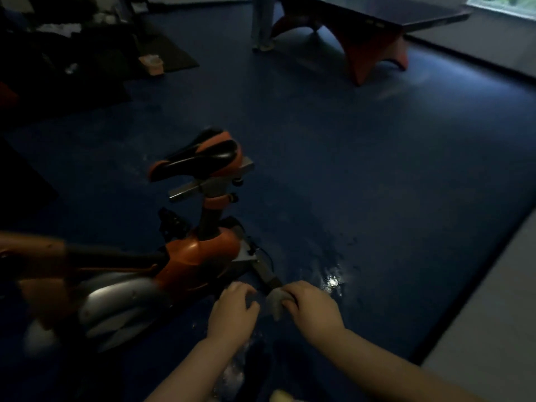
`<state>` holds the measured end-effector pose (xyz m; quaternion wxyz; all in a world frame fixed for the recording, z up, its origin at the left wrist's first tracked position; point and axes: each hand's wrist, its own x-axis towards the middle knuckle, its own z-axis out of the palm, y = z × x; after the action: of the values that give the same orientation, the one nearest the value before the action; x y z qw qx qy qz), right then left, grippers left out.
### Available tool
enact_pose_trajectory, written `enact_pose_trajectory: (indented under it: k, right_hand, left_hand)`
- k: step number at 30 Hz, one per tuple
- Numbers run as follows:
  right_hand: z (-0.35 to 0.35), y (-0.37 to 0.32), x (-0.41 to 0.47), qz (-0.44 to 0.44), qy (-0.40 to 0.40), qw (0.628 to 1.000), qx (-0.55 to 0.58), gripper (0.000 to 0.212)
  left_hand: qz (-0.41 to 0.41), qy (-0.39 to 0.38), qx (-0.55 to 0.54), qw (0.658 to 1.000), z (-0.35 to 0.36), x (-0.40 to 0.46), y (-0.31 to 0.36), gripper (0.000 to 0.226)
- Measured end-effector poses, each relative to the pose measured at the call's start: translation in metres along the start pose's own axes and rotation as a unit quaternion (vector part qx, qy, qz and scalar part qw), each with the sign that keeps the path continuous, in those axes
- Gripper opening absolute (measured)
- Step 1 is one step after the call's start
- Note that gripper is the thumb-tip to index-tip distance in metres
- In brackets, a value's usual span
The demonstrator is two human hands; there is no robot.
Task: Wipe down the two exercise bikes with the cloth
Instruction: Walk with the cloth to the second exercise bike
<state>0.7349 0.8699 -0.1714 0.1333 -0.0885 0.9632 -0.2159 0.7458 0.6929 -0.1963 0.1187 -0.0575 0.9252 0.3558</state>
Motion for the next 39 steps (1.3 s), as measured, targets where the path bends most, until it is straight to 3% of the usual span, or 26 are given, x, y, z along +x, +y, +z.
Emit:
enact_pose_trajectory:
  k: [8,17,21,25,31,39]
  right_hand:
    - [-0.035,0.079,0.047,0.082,0.0,0.997,0.013,0.021]
    - [-0.082,0.133,0.148,0.137,-0.039,0.99,0.024,0.021]
    - [-0.106,0.147,0.203,0.156,-0.02,0.987,0.016,0.021]
    - [-0.125,0.159,0.241,0.149,0.0,0.988,0.033,0.016]
    - [-0.148,0.188,0.323,0.15,-0.059,0.985,0.067,0.018]
    - [-0.204,0.245,0.456,0.032,-0.165,0.986,0.001,0.023]
  left_hand:
    - [0.009,-0.07,0.059,0.996,0.031,0.072,0.04,0.026]
    - [0.014,-0.11,0.084,0.99,0.05,0.205,0.083,0.026]
    - [0.022,-0.118,0.094,0.988,0.045,0.269,0.096,0.025]
    - [-0.003,-0.123,0.086,0.989,0.045,0.31,0.111,0.023]
    - [-0.063,-0.113,0.056,0.99,0.054,0.372,0.124,0.019]
    - [-0.201,-0.067,-0.003,0.977,0.07,0.464,0.165,0.019]
